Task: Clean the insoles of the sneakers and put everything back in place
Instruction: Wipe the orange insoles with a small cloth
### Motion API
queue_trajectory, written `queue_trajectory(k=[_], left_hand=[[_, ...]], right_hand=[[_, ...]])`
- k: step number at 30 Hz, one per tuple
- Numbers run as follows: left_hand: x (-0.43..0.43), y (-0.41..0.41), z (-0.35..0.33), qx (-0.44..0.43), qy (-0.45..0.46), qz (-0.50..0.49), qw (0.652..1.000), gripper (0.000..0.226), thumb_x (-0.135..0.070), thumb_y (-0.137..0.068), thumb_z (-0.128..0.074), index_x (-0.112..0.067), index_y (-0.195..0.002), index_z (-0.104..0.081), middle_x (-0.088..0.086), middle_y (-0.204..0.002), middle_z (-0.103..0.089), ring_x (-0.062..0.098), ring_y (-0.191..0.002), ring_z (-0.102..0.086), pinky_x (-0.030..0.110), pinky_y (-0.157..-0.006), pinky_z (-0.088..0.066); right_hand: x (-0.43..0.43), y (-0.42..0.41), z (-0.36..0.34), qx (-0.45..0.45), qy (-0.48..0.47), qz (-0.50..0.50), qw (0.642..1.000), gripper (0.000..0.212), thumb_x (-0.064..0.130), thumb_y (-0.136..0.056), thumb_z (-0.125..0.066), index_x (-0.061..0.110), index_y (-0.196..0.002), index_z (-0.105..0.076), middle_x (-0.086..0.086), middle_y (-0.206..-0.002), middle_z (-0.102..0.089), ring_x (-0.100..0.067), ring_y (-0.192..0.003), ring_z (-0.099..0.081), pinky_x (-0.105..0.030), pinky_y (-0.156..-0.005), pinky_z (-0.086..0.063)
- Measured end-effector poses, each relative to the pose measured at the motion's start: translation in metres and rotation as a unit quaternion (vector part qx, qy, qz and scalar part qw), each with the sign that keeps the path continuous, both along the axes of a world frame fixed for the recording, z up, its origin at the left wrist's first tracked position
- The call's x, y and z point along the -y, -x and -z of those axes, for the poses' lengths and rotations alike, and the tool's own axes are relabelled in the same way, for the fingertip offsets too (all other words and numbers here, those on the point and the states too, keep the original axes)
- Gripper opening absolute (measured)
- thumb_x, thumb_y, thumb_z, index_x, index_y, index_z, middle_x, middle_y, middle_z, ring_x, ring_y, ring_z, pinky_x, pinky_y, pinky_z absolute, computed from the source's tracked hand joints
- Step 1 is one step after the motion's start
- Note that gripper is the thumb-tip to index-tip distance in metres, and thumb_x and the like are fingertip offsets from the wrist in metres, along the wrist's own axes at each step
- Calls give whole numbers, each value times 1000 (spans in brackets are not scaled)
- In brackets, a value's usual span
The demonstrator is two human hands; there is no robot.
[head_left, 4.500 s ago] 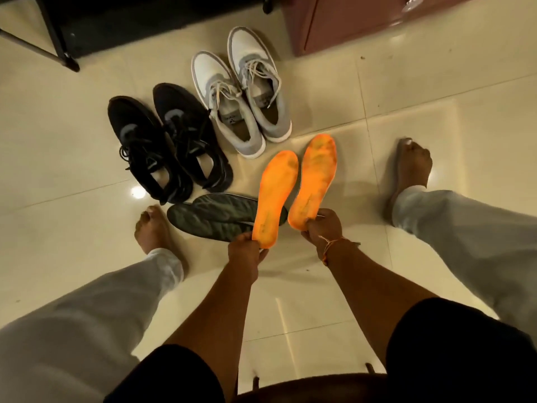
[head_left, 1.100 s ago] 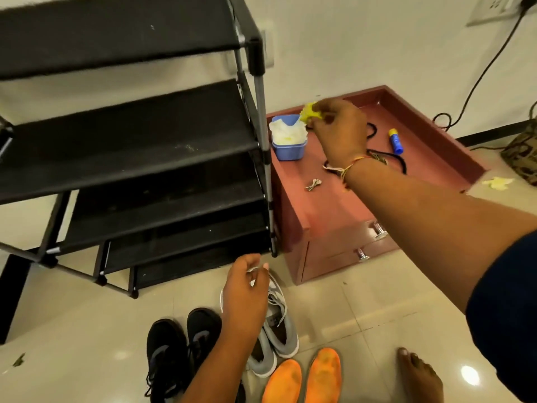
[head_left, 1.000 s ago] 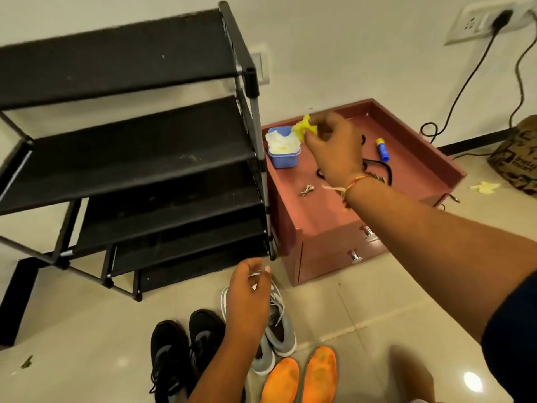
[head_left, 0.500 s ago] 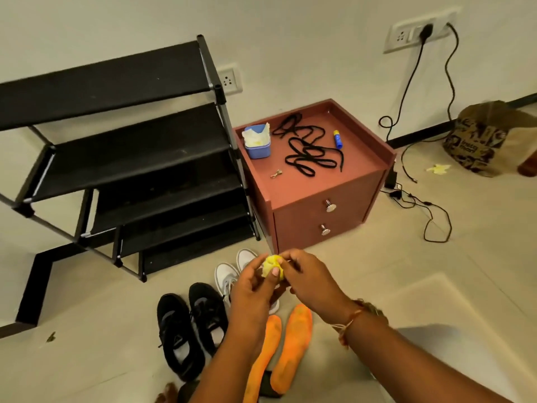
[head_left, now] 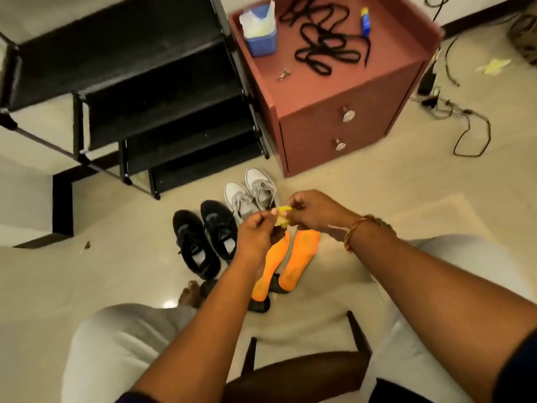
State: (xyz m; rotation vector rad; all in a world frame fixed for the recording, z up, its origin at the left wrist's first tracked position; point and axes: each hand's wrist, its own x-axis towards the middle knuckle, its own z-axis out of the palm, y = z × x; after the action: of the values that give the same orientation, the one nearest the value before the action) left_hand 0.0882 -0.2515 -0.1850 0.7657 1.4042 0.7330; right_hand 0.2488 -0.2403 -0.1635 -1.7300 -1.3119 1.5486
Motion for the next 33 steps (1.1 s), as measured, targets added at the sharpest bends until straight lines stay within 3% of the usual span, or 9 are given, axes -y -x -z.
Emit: queue_trajectory(k=[2, 5, 8, 11, 15, 21, 26, 31, 33], left_hand=[[-6, 3, 18, -4, 17, -10, 1000, 20, -19, -101, -61, 0, -101, -67, 21, -92, -70, 25, -82, -67, 42, -85, -58], [-12, 12, 53, -60, 49, -17, 997, 17, -18, -101, -60, -3, -99, -67, 11, -86, -71, 19, -75, -67, 34, -77, -60], [-14, 31, 107, -163, 95, 47, 981, 11, -17, -99, -61, -9, -95, -67, 11, -89, -70, 25, -84, -67, 40, -81, -59], [-12, 53, 163, -283, 136, 170, 934, 15, -22, -96, -62, -11, -101, -71, 16, -107, -71, 34, -103, -66, 48, -94, -55], [-3, 78, 224, -363, 167, 335, 853, 42, -29, -99, -62, -9, -136, -56, 13, -140, -57, 36, -120, -59, 42, -99, -50], [14, 106, 306, -356, 236, 403, 809, 55, -25, -93, -71, -13, -142, -51, 21, -147, -46, 42, -124, -54, 48, -102, -48], [25, 110, 325, -376, 242, 493, 746, 61, -43, -95, -64, -22, -149, -45, 20, -159, -30, 40, -138, -41, 48, -113, -38], [33, 117, 337, -386, 246, 484, 746, 62, -48, -96, -62, -20, -148, -45, 20, -157, -32, 40, -138, -41, 49, -113, -38], [34, 117, 336, -403, 244, 488, 735, 63, -50, -96, -59, -21, -150, -42, 19, -157, -32, 40, -139, -38, 50, -114, -35]], right_hand=[[-6, 0, 14, 40, 8, -7, 999, 4, 18, -91, -69, 15, -94, -67, -11, -81, -71, -25, -73, -67, -48, -74, -58], [-10, 0, 27, 89, 18, 7, 996, 19, 17, -92, -60, 31, -104, -62, 4, -81, -63, -30, -83, -69, -40, -67, -55], [-12, -1, 39, 130, 34, -16, 991, 29, 9, -94, -50, 24, -114, -67, 1, -93, -57, -29, -94, -64, -28, -66, -47], [-12, 2, 51, 168, 44, -51, 983, 29, 9, -97, -50, 19, -115, -70, -5, -108, -67, -26, -103, -67, -29, -71, -51], [-10, 8, 64, 135, 61, -48, 988, 24, 18, -99, -59, 17, -120, -68, -4, -108, -73, -18, -86, -74, -37, -85, -58], [-9, 19, 75, 151, 85, -92, 980, 36, 22, -93, -67, 21, -129, -64, -1, -120, -70, -17, -101, -69, -35, -95, -52], [-4, 24, 78, 168, 110, -103, 974, 47, 32, -85, -76, 29, -129, -61, 7, -123, -64, -13, -109, -60, -26, -84, -43], [-2, 26, 77, 128, 137, -40, 981, 33, 25, -88, -74, 27, -120, -65, 9, -102, -68, -5, -86, -68, -21, -80, -53], [-3, 29, 75, 78, 164, 2, 983, 24, 20, -94, -68, 24, -118, -64, 4, -93, -69, -8, -80, -73, -30, -84, -59]])
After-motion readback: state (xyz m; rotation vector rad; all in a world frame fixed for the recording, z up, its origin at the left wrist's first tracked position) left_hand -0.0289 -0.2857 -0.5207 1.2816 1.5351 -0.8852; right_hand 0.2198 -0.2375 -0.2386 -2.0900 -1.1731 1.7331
